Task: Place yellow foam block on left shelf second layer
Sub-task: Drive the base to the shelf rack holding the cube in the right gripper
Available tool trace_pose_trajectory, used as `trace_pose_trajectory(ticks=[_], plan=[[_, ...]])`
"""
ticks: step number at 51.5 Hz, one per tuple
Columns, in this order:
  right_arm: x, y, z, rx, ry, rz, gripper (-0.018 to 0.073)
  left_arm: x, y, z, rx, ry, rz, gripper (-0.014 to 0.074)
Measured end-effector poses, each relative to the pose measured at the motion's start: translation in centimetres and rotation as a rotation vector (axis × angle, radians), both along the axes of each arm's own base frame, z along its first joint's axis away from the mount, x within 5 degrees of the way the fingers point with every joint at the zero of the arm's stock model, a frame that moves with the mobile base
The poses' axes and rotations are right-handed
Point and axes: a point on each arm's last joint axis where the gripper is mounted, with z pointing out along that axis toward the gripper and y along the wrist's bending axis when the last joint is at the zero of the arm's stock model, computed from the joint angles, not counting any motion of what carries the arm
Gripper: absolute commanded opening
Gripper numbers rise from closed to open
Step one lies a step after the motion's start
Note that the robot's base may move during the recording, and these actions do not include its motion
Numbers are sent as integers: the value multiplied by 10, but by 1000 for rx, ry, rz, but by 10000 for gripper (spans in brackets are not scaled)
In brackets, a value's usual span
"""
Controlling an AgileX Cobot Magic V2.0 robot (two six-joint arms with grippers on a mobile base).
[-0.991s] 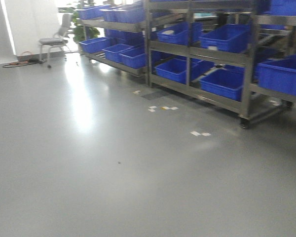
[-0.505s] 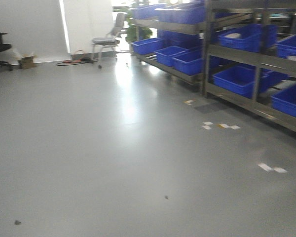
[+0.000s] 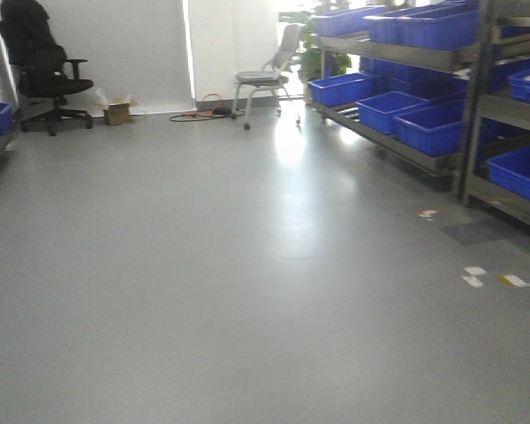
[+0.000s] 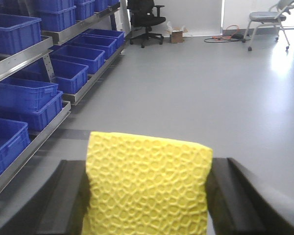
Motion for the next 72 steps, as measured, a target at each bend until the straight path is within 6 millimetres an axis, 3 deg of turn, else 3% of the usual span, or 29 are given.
trace_pose_trajectory(ticks=[72], plan=[[0, 0, 0, 0, 0, 0, 267, 0, 0, 0, 0, 0, 0, 136]])
